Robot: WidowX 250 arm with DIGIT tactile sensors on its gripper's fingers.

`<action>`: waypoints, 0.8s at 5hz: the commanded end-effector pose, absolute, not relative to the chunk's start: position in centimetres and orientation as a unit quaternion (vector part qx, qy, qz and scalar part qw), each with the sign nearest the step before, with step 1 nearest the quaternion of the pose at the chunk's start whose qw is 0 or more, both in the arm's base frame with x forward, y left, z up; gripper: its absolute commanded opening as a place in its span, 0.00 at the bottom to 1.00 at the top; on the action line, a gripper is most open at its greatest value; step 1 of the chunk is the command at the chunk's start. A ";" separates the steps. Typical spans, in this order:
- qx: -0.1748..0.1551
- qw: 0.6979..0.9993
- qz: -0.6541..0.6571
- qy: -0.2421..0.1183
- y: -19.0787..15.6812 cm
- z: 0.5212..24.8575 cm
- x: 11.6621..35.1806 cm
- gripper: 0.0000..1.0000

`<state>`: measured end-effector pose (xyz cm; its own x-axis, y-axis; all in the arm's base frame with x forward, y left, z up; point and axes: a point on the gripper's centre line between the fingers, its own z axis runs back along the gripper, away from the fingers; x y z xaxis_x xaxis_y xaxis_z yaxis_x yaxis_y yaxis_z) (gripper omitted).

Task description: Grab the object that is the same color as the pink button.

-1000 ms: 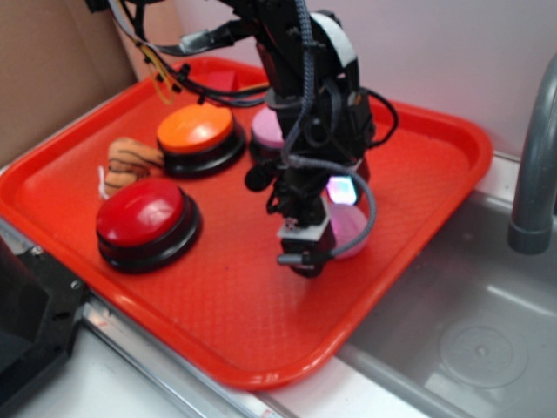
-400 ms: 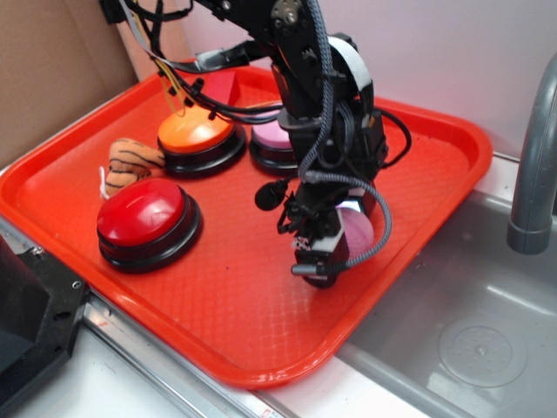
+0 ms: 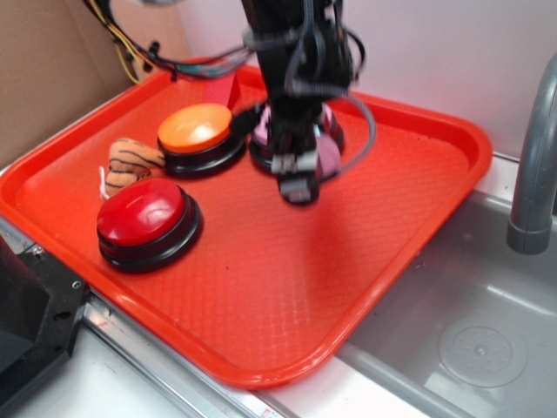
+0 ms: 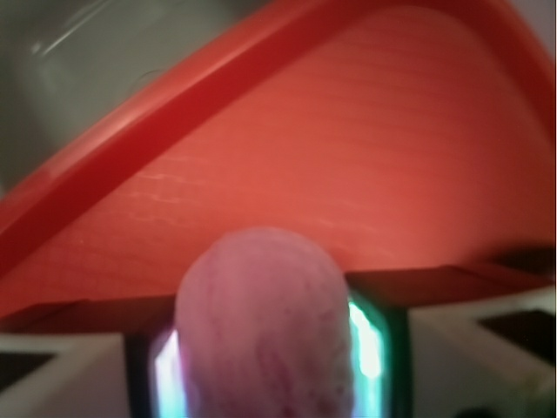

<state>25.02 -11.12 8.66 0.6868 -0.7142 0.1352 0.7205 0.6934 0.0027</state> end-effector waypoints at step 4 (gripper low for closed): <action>0.004 0.998 0.011 -0.067 -1.8 19.4 20.1 0.00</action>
